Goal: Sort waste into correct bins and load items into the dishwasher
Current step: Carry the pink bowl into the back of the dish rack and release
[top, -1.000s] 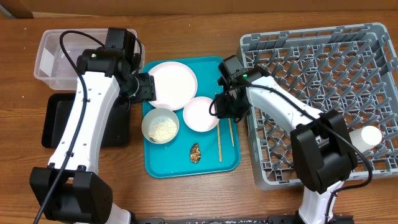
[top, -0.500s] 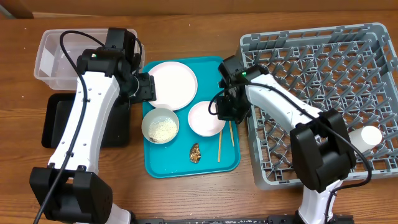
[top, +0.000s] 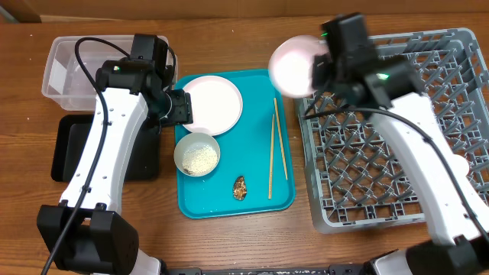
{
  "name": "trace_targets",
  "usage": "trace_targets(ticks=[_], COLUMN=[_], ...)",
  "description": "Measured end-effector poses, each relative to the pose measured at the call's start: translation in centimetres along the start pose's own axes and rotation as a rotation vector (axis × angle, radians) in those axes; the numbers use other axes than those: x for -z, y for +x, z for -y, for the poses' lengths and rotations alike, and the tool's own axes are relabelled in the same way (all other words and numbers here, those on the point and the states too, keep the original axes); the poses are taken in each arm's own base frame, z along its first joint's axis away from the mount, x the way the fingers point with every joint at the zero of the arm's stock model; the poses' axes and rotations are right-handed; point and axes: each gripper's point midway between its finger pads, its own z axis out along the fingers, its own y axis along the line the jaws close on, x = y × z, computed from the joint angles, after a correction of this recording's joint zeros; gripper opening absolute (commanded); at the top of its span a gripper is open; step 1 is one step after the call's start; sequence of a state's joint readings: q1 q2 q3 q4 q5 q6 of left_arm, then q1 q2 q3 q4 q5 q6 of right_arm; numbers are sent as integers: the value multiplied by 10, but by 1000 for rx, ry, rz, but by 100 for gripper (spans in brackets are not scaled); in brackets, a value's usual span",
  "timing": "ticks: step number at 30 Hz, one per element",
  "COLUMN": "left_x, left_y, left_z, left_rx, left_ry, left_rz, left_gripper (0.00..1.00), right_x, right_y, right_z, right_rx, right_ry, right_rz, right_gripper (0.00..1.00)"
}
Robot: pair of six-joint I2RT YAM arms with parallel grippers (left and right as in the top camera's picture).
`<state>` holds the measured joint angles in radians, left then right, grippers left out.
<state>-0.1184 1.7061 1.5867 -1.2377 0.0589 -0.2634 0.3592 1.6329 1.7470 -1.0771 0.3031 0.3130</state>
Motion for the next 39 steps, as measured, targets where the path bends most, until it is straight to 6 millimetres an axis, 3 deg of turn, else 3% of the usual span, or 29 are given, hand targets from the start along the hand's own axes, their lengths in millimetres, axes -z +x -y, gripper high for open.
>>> trace_targets(ticks=[5,9,12,15,19,22,25,35,39], left_x=[0,0,0,0,0,0,0,0,0], left_y=[-4,-4,-5,-5,-7,-7,-7,-6,-6], left_z=[1,0,-1,-1,0,0,0,0,0], left_rx=[-1,-2,-5,-5,-6,-5,-6,-6,-6], left_ry=[4,0,-6,-6,-5,-4,-4,-5,-4], left_rz=[15,19,21,22,29,30,30,27,27], left_gripper=[70,71,71,71,71,71,72,73,73], right_x=[9,16,30,42,49,30,2,-84,-98], right_y=[-51,-73,-85,-82,-63,-48,-33,17,30], right_z=[80,146,213,265,323,346,354,350,340], right_rx=[-108,-217,-337,-410,-450,-426,-385,-242,-255], right_ry=[328,537,696,854,1139,1261,1313,1293,1265], right_rz=[221,315,383,404,373,300,229,-23,-48], right_gripper=[4,4,4,4,4,4,4,4,4])
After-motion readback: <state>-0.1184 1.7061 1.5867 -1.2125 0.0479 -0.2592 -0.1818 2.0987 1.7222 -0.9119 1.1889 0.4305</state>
